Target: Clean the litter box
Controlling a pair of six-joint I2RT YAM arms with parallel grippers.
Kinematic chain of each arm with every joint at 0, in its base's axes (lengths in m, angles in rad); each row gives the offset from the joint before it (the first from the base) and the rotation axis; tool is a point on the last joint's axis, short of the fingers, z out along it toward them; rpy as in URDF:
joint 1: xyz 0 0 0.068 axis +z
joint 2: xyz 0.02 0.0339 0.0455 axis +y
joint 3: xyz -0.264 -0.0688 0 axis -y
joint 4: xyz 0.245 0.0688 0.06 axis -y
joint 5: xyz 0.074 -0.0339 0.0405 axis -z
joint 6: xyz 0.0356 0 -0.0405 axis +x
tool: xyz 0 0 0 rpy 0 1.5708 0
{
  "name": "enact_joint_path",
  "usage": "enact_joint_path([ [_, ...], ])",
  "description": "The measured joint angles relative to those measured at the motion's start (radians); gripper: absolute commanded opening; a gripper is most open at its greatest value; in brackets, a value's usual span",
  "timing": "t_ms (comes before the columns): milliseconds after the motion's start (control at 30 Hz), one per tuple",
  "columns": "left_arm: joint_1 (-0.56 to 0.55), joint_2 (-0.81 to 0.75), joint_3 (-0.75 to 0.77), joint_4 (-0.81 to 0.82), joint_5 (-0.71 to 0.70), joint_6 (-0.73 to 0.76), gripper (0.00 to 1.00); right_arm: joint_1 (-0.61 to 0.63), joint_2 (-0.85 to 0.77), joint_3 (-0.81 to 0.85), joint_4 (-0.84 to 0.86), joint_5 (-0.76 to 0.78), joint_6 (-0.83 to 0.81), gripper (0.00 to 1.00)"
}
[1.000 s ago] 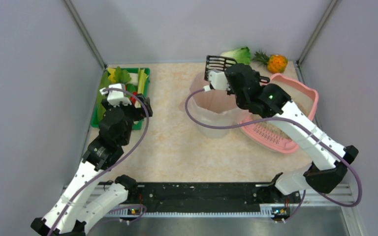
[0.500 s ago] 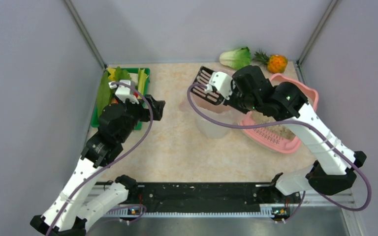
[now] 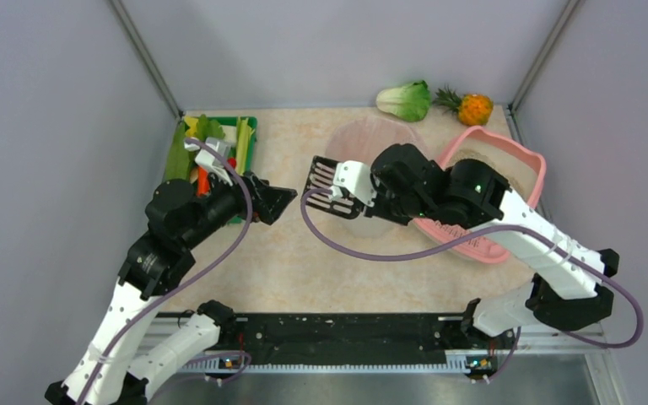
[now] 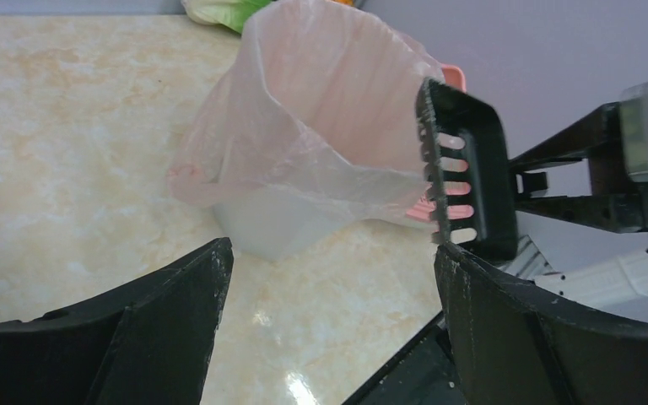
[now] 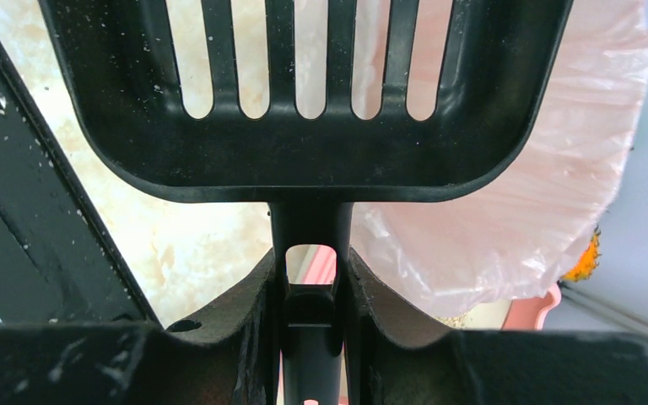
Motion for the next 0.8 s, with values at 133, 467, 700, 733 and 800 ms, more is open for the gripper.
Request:
enact_joint_path([
  [133, 0.000, -0.006, 0.000, -0.033, 0.050, -0.033, 0.91, 0.019, 0.026, -0.034, -0.001, 0.006, -0.001, 0.00],
  [467, 0.001, 0.031, -0.064, -0.051, 0.126, -0.115, 0.71, 0.032, 0.083, -0.106, 0.042, 0.010, -0.020, 0.00],
  [700, 0.005, 0.107, -0.123, -0.063, 0.155, -0.133, 0.36, 0.032, 0.084, -0.109, 0.072, -0.003, -0.034, 0.00],
  [733, 0.006, 0.111, -0.124, -0.061, 0.164, -0.135, 0.23, 0.032, 0.084, -0.115, 0.077, -0.005, -0.035, 0.00],
  [800, 0.011, 0.107, -0.126, -0.057, 0.180, -0.146, 0.00, 0.032, 0.087, -0.129, 0.097, -0.011, -0.037, 0.00],
])
